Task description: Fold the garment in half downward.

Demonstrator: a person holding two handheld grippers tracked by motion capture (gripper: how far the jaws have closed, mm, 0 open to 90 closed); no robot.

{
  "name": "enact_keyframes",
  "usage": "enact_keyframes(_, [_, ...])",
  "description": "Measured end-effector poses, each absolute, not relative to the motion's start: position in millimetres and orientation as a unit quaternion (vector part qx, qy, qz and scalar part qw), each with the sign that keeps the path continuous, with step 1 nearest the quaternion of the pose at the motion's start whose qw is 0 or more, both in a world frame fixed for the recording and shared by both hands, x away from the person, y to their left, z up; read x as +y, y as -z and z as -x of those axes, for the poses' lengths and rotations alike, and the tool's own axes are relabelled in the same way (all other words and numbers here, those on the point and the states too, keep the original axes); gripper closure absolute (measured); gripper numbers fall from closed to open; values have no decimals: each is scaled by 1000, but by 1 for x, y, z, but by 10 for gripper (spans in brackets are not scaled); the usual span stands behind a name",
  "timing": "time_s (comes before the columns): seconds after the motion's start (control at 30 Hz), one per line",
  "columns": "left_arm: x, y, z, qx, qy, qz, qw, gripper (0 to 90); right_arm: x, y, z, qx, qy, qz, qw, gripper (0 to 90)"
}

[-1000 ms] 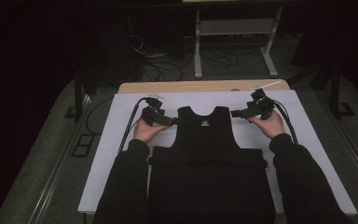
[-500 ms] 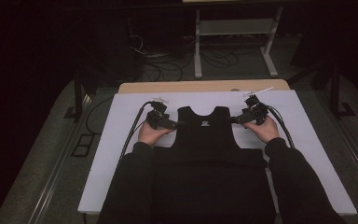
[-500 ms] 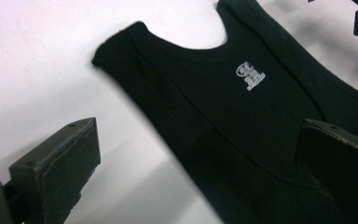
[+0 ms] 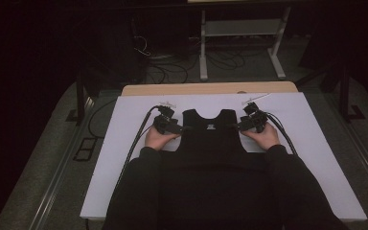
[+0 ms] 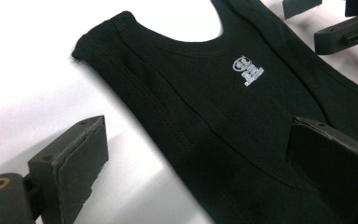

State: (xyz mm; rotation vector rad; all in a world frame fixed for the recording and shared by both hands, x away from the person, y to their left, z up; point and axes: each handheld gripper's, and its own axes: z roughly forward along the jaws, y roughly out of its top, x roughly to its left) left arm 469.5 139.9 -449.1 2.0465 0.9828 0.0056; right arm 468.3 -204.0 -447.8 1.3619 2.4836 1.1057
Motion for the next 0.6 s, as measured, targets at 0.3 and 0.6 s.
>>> enact_keyframes(0.3, [139, 452, -471, 402, -6, -810, 426, 144, -198, 449, -467, 818, -367, -439, 60, 308])
enact_keyframes(0.6, [128, 453, -468, 396, -42, -817, 417, 327, -191, 452, -463, 813, -385, -432, 66, 406])
